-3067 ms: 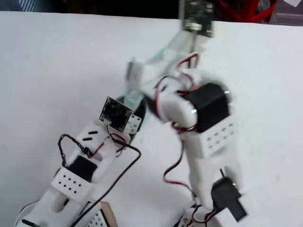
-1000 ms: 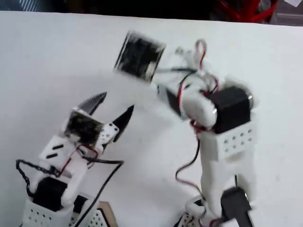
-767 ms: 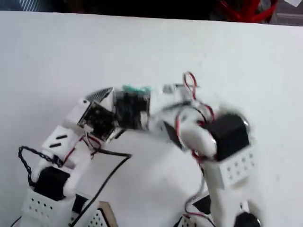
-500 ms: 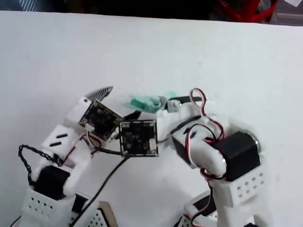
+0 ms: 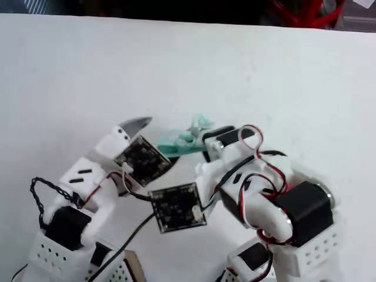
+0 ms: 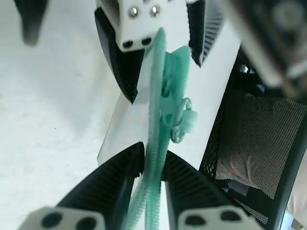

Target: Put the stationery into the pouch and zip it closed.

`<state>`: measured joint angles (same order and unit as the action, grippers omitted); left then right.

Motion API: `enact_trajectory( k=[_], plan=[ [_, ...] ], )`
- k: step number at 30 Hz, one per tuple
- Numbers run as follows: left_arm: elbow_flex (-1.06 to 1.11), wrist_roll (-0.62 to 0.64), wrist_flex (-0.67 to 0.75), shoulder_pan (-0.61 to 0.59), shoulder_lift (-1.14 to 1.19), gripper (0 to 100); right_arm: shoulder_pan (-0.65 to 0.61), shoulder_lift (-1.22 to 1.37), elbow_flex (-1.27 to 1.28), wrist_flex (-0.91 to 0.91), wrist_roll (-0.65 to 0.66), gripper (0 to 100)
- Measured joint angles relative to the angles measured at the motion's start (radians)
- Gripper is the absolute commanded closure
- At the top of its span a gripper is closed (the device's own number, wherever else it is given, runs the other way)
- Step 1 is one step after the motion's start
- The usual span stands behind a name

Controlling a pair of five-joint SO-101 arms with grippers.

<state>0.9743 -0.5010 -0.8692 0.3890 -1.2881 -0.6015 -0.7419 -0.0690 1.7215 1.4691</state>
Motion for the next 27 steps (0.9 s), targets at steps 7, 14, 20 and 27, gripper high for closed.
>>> enact_trajectory(
  k=[7, 14, 20, 27],
  plan=[
    [0.038, 0.0, 0.0, 0.101, -0.069, 72, -0.038, 0.0, 0.0, 0.0, -0.006, 98.1],
    [0.173, -0.002, 0.0, 0.118, -0.379, 98, -0.025, 0.0, 0.0, -0.002, -0.031, 98.1],
    [0.262, 0.006, -0.003, 0.126, -0.508, 98, -0.008, 0.0, 0.0, -0.031, -0.101, 98.1],
    [0.276, 0.158, 0.06, 0.127, -0.453, 98, 0.003, 0.002, 0.0, -0.034, -0.284, 76.2]
  ],
)
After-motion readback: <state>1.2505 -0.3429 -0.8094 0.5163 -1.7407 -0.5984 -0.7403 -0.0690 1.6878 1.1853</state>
